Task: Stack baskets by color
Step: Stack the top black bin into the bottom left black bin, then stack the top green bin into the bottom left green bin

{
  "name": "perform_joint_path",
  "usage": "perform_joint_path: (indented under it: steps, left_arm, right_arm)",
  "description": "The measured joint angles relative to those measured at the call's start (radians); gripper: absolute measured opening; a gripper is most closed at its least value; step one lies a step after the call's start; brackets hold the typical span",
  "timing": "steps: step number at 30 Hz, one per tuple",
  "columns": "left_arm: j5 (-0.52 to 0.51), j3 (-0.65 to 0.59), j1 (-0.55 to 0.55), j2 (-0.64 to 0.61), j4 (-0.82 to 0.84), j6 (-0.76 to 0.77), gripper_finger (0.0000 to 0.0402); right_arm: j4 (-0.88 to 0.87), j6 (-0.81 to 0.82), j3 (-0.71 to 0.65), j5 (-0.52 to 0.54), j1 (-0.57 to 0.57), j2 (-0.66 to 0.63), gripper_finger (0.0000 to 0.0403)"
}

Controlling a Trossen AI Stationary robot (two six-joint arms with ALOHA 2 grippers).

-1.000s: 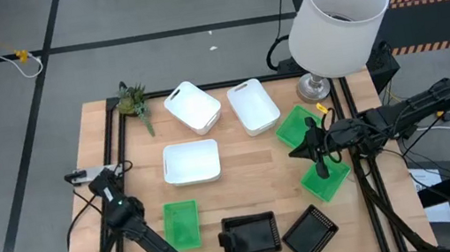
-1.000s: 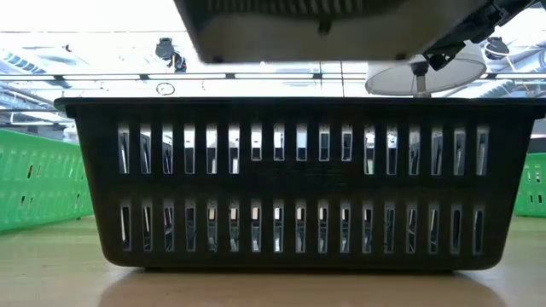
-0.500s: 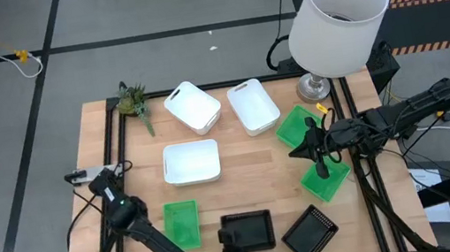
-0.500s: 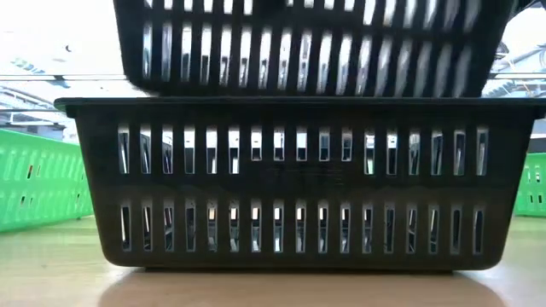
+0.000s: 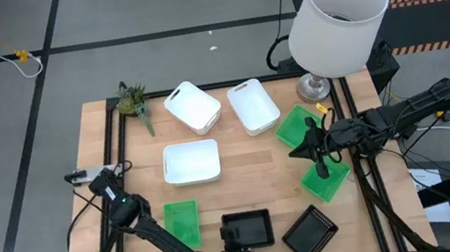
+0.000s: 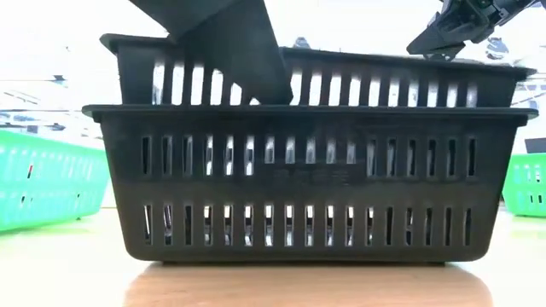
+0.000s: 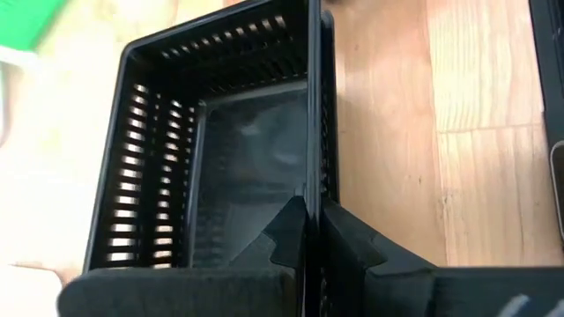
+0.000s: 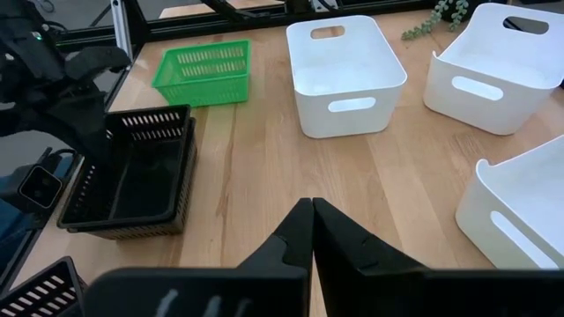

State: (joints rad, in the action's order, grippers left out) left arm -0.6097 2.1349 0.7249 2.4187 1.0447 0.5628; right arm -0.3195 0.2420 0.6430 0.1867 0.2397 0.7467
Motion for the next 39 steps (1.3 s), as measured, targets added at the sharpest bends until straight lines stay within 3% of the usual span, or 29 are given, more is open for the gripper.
perform_joint_path:
  steps: [11,21,25,39]
  left_arm:
    - [0.016,0.0,-0.007,0.0,0.0,0.0,0.0042]
    - [0.012,0.0,-0.007,-0.018,0.003,0.008,0.015]
    - [0.011,0.0,-0.007,-0.029,0.006,-0.012,0.0174]
    - [-0.017,0.0,-0.012,-0.14,0.034,-0.075,0.0179]
  right_arm:
    - [0.0,0.001,0.0,0.0,0.0,0.0,0.0002]
    - [0.001,0.029,0.0,-0.004,0.0,0.0,0.0002]
    - [0.001,0.031,0.0,-0.004,0.0,0.0,0.0002]
    - [-0.066,0.067,0.0,0.033,0.0,0.0,0.0002]
